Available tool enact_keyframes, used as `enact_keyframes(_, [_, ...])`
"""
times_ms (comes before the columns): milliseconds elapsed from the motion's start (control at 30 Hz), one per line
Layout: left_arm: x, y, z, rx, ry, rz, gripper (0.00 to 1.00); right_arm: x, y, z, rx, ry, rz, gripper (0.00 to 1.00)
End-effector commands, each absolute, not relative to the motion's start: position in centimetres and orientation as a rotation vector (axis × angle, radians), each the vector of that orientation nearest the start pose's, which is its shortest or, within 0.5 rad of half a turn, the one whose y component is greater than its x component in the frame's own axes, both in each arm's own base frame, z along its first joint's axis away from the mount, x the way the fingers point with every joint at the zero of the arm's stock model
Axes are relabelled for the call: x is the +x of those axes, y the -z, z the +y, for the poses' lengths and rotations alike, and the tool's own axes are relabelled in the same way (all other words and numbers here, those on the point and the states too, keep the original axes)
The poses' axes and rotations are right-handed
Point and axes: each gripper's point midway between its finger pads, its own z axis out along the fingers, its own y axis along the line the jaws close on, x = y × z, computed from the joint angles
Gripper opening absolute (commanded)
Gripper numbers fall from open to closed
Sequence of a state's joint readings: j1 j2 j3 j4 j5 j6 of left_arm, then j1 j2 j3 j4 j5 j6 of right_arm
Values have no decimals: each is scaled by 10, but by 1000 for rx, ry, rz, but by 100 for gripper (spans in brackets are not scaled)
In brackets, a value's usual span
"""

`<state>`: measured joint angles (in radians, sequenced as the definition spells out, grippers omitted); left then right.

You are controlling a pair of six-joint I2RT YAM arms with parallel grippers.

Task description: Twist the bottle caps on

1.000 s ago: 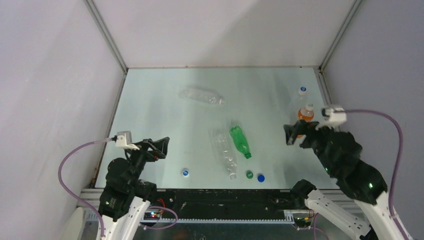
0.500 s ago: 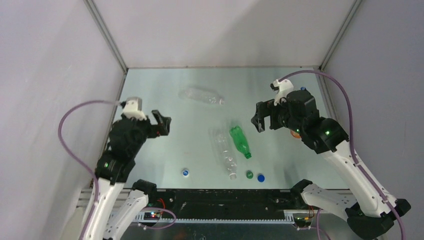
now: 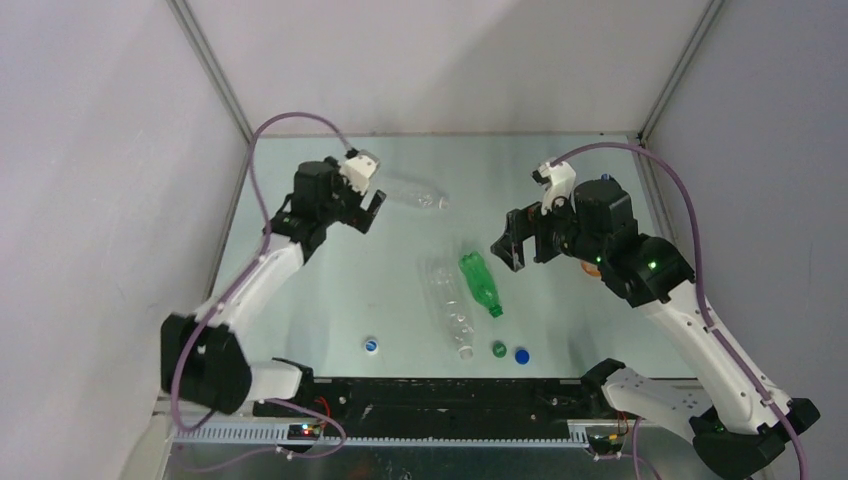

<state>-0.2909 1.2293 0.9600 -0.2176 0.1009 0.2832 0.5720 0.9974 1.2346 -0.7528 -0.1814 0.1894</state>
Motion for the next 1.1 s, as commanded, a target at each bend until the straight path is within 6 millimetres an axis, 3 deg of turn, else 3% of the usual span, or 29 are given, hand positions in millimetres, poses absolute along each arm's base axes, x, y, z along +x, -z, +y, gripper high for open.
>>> enact_keyframes(0, [418,-211,-134,1065,-54,1731,100,224,-302,203,-567,-718,2004,99])
enact_keyframes(33, [425,-214,-139,1157,-79,1672,100,223,-298,204,-571,-719,2012,99])
enact_keyframes(67, [434,-198,-143,1213,-79,1679,100,223,-295,204,-576,-719,2016,99])
enact_keyframes(100, [443,-205,-148,1275,-103,1621,100,224,-293,204,-577,-718,2018,99])
enact_keyframes(133, [451,-187,-152,1323,-91,1637,100,224,-291,204,-579,-719,2021,99])
enact_keyframes(167, [461,-196,-157,1371,-102,1588,100,224,-290,205,-580,-721,2021,99])
enact_keyframes(200, [467,-175,-160,1422,-81,1616,100,224,-289,206,-580,-728,2020,100])
enact_keyframes(233, [473,-182,-163,1487,-90,1587,100,224,-288,207,-577,-735,2019,99])
enact_keyframes(300, [486,-152,-168,1596,-59,1623,100,222,-288,213,-578,-783,2014,99])
enact_keyframes(367, [494,-143,-171,1647,-36,1649,100,219,-289,217,-596,-816,2008,99])
enact_keyframes(400, [502,-152,-174,1648,-39,1630,100,219,-288,218,-598,-820,2012,99])
enact_keyframes(433, [500,-132,-174,1693,-5,1667,100,218,-286,218,-600,-822,2023,99])
enact_keyframes(467, [503,-136,-175,1713,-1,1667,100,217,-285,217,-598,-819,2028,99])
enact_keyframes(500, [504,-120,-175,1739,16,1694,100,217,-283,216,-598,-816,2036,99])
enact_keyframes(667, [506,-86,-169,1833,14,1759,100,214,-280,218,-604,-829,2052,99])
enact_keyframes(1067, [517,-47,-191,1926,28,1776,97,219,-263,220,-593,-823,2125,99])
